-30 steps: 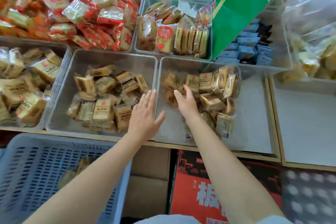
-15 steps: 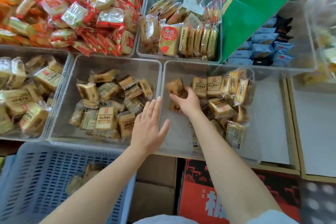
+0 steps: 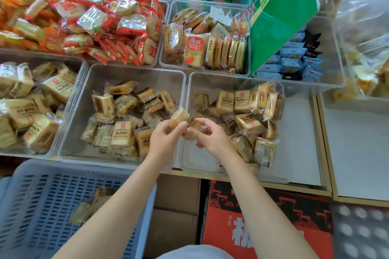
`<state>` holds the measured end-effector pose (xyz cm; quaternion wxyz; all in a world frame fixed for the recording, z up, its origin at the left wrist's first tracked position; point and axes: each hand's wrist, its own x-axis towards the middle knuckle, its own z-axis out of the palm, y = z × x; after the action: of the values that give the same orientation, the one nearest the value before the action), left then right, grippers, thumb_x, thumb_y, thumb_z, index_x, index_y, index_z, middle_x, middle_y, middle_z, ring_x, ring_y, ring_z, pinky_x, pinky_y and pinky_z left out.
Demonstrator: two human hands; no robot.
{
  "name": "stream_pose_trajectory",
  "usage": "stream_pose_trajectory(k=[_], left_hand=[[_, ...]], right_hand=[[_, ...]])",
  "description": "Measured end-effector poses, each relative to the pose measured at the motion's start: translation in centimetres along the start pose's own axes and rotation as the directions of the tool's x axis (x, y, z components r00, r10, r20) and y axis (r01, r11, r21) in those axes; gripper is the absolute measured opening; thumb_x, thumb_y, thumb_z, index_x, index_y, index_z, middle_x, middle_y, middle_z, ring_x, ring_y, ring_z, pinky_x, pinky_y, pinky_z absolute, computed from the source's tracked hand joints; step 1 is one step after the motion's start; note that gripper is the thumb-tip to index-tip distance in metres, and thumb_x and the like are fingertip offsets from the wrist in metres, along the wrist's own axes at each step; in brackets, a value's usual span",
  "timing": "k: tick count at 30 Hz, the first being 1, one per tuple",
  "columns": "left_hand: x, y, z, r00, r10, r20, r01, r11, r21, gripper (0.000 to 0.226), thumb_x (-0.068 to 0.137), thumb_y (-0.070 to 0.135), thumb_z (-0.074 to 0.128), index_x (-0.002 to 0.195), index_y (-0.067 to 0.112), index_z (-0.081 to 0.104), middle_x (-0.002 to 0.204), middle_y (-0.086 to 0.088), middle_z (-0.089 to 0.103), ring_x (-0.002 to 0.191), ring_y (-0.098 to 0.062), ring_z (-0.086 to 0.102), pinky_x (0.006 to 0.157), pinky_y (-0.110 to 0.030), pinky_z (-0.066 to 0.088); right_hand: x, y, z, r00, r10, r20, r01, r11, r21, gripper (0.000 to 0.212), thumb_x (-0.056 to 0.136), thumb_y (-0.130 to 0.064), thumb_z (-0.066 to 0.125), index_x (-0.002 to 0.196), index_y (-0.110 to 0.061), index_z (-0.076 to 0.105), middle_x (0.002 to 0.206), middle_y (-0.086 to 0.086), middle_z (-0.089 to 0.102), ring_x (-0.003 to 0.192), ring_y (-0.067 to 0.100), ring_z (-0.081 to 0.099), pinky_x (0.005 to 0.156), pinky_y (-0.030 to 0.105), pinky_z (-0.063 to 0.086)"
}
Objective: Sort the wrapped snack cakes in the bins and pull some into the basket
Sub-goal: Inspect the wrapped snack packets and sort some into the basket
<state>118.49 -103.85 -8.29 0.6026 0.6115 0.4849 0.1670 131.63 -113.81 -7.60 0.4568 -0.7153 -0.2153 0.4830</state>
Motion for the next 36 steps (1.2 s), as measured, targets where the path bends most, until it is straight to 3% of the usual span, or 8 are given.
stream_pose_trajectory(k=[4, 8, 13, 18, 21, 24, 28, 36], left_hand=[[-0.1, -0.5, -1.1, 0.979, -0.093, -0.183, 0.07, 0.989, -0.127, 0.017, 0.099, 0.031, 0.063, 0.107, 0.017, 0.068, 0.101, -0.003, 0.073, 0.097, -0.021, 0.071, 0.087, -0.044, 0.059], [-1.0, -1.3, -1.0, 0.952, -0.035, -0.305, 0.017, 0.998, -0.061, 0.006, 0.104, 0.03, 0.056, 0.102, 0.024, 0.055, 0.096, 0.001, 0.064, 0.091, -0.018, 0.064, 0.081, -0.038, 0.054], [-1.0, -0.9, -1.1, 0.895, -0.008, -0.446, -0.028, 0.997, -0.074, 0.018, 0.106, 0.023, 0.051, 0.113, 0.009, 0.042, 0.088, 0.002, 0.053, 0.073, -0.013, 0.054, 0.063, -0.026, 0.049], [-0.2, -1.3, -1.3, 0.942, -0.066, -0.328, 0.053, 0.997, -0.05, 0.021, 0.105, 0.03, 0.054, 0.114, 0.013, 0.046, 0.097, -0.001, 0.059, 0.089, -0.023, 0.062, 0.079, -0.047, 0.056], [0.1, -1.3, -1.4, 0.942, -0.129, -0.311, 0.1, 0.989, -0.11, 0.024, 0.105, 0.031, 0.053, 0.12, 0.014, 0.048, 0.106, -0.002, 0.062, 0.097, -0.019, 0.064, 0.074, -0.03, 0.056], [0.1, -1.2, -1.4, 0.939, -0.136, -0.317, 0.1, 0.987, -0.126, 0.021, 0.106, 0.029, 0.052, 0.119, 0.013, 0.048, 0.104, 0.001, 0.061, 0.092, -0.012, 0.062, 0.061, -0.012, 0.049], [0.1, -1.3, -1.3, 0.94, -0.14, -0.312, 0.105, 0.986, -0.126, 0.021, 0.106, 0.031, 0.052, 0.12, 0.016, 0.047, 0.104, 0.002, 0.061, 0.093, -0.013, 0.063, 0.075, -0.029, 0.052], [0.3, -1.5, -1.2, 0.943, -0.118, -0.312, 0.088, 0.99, -0.11, 0.021, 0.106, 0.031, 0.051, 0.12, 0.016, 0.045, 0.104, 0.005, 0.058, 0.093, -0.008, 0.059, 0.077, -0.031, 0.05]], right_hand=[[1.7, 2.1, 0.5, 0.963, 0.153, -0.222, -0.136, 0.986, 0.092, 0.038, 0.1, -0.04, 0.061, 0.125, -0.012, 0.058, 0.104, 0.008, 0.068, 0.079, 0.016, 0.071, 0.074, 0.031, 0.062], [3.9, 3.8, 1.8, 0.903, 0.329, -0.278, -0.286, 0.94, 0.184, 0.063, 0.102, -0.037, 0.059, 0.153, -0.019, 0.026, 0.133, 0.005, 0.053, 0.101, 0.024, 0.069, 0.065, 0.025, 0.057], [7.0, 5.4, 2.9, 0.852, 0.401, -0.336, -0.334, 0.911, 0.24, 0.087, 0.097, -0.041, 0.063, 0.162, -0.025, 0.008, 0.156, 0.01, 0.04, 0.132, 0.037, 0.053, 0.108, 0.053, 0.048], [8.2, 5.3, 2.9, 0.835, 0.412, -0.365, -0.326, 0.904, 0.275, 0.066, 0.099, -0.034, 0.063, 0.154, -0.023, 0.029, 0.148, 0.008, 0.047, 0.131, 0.034, 0.052, 0.108, 0.052, 0.048], [8.7, 5.3, 3.0, 0.825, 0.434, -0.361, -0.348, 0.895, 0.28, 0.056, 0.099, -0.037, 0.062, 0.148, -0.025, 0.038, 0.145, 0.007, 0.048, 0.129, 0.032, 0.051, 0.107, 0.053, 0.048], [8.8, 5.2, 4.1, 0.837, 0.433, -0.334, -0.357, 0.896, 0.265, 0.069, 0.097, -0.043, 0.063, 0.155, -0.028, 0.029, 0.155, 0.007, 0.039, 0.137, 0.034, 0.046, 0.11, 0.057, 0.045], [8.7, 5.6, 4.1, 0.802, 0.466, -0.375, -0.334, 0.869, 0.366, 0.097, 0.094, -0.04, 0.069, 0.161, -0.037, -0.001, 0.161, 0.009, 0.032, 0.139, 0.036, 0.047, 0.112, 0.056, 0.044], [8.6, 5.4, 2.7, 0.828, 0.452, -0.333, -0.346, 0.878, 0.332, 0.077, 0.097, -0.032, 0.067, 0.159, -0.028, 0.021, 0.144, 0.005, 0.048, 0.119, 0.033, 0.06, 0.095, 0.043, 0.056]])
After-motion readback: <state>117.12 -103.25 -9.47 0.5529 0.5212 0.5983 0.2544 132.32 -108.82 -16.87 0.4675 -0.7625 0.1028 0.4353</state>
